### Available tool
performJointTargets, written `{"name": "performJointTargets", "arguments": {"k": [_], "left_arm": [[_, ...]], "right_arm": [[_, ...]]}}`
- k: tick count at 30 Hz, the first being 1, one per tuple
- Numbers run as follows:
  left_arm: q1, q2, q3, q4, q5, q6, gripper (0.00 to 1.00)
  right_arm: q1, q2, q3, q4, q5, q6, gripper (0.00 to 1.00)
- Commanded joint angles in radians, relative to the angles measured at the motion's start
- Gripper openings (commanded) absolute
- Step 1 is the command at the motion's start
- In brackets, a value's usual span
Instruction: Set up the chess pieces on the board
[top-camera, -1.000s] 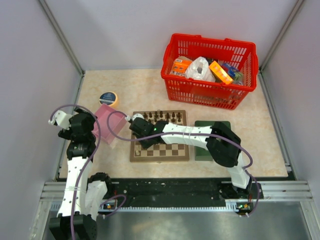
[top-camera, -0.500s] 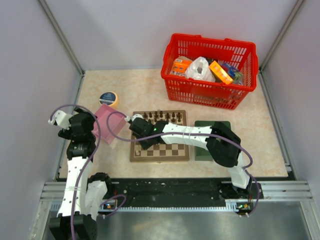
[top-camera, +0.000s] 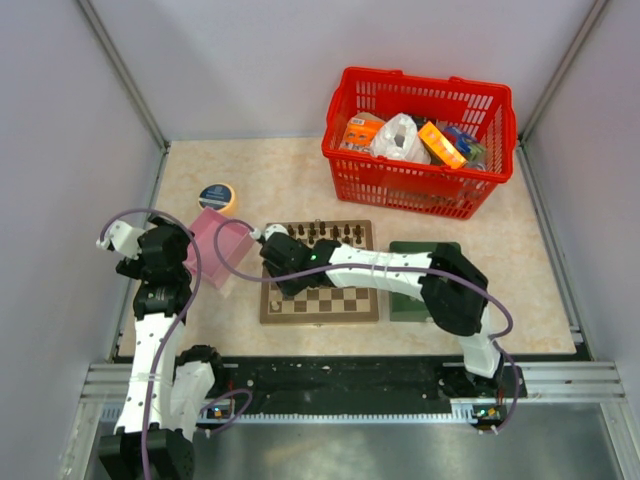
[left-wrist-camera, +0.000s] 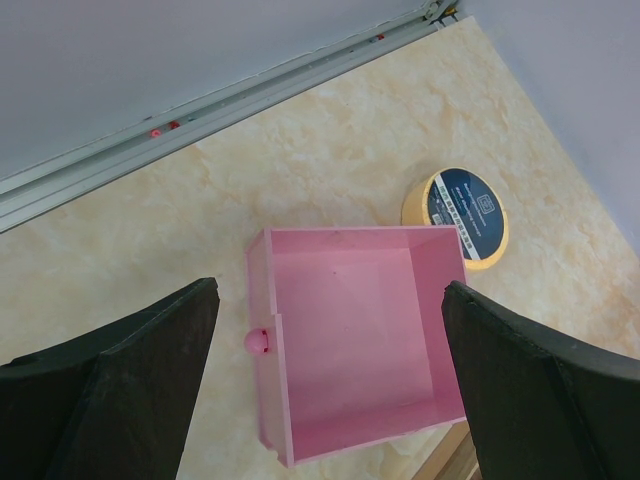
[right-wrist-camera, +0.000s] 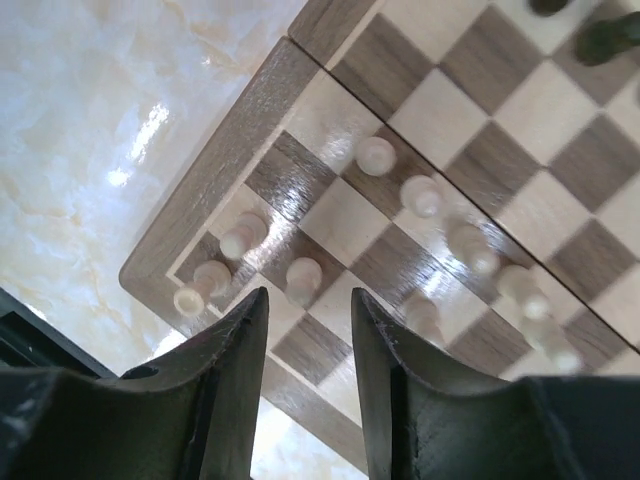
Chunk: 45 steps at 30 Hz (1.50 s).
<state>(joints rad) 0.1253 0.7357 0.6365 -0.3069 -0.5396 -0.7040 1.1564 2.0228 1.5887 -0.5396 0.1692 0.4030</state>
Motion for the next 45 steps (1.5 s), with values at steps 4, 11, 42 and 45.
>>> {"name": "performJointTargets", "arguments": {"k": [4,11,42,45], "left_arm": [[0.008,-0.022,0.002,0.031,-0.031,0.017,0.99],[0.01,-0.032,-0.021,0.048,-0.007,-0.017,0.99],[0.01,-0.024,-0.027,0.072,-0.017,-0.005,0.99],[0.01,-0.015,-0.026,0.074,-0.014,-0.005,0.99]], "right_arm": [[-0.014,-0.355,-0.123,0.036,0.196,-0.032,0.5],[-0.193,-0.623,-0.407,0.067,0.23,0.039,0.52],[-0.756,-0.783,-0.766,-0.014,0.203,0.068,0.5],[-0.776,-0.77,-0.779,-0.003,0.173,0.074,0.51]]}}
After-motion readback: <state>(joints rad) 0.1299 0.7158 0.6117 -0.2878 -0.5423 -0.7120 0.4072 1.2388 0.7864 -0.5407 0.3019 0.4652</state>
